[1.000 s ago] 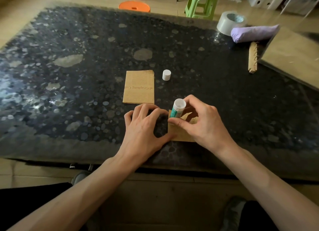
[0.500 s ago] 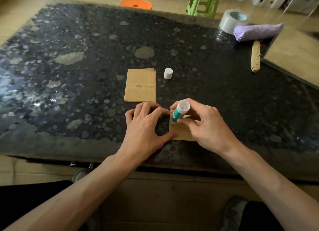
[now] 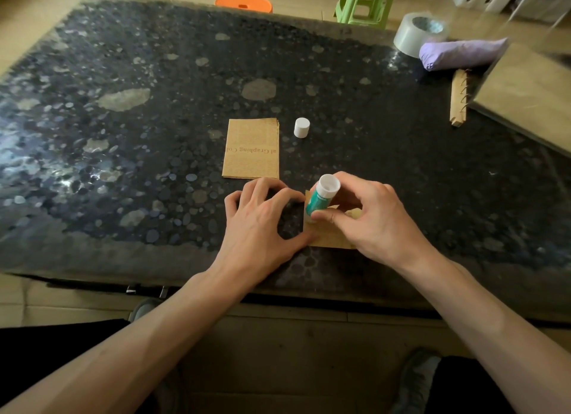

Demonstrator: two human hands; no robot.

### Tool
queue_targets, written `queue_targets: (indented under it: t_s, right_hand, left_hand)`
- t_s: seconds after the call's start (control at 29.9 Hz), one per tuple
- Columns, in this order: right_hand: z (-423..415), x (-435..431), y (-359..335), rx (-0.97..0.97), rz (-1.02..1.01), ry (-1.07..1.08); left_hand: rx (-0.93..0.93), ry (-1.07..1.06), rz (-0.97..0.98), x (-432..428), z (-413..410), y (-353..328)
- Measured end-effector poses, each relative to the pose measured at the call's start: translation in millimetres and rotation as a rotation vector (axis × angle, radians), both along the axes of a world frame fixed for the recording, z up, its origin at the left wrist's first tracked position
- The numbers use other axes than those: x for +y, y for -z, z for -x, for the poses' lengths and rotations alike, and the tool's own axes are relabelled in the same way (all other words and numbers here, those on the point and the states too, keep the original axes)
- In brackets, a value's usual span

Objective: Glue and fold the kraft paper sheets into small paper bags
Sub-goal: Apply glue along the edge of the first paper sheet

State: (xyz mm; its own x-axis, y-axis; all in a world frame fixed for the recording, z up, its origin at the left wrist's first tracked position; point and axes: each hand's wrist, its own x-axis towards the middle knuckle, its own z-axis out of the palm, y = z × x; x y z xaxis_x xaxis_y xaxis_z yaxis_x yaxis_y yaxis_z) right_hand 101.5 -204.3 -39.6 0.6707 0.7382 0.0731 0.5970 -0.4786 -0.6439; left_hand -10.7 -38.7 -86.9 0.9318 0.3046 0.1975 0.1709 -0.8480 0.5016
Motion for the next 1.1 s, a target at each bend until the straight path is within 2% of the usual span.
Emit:
queue_targets:
  t_s: [0.2, 0.33, 0.6, 0.77, 1.1]
  right_hand:
    - [2.3, -4.4, 0.9, 0.025, 0.055, -0.074]
    - [7.1, -3.5, 2.2, -0.057, 0.012, -0.049]
    - [9.6, -1.8, 8.2, -0.092, -0.039, -0.004]
    - [8.8, -1.7, 12.4, -0.043, -0.039, -0.032]
    - [8.3, 2.4, 11.7, -0.078, -0.117, 0.023]
  left_hand:
    - [-0.005, -0.004, -0.008, -0.5, -0.5, 0.5]
    - [0.000, -0.005, -0.012, -1.2, -1.1, 0.1]
    - [-0.004, -0.003, -0.013, -0.5, 0.5, 0.8]
    - [-0.002, -0.003, -0.010, -1.1, 0.3, 1.0]
    - [-0.013, -0.002, 0.002, -2.2, 0.6, 0.7]
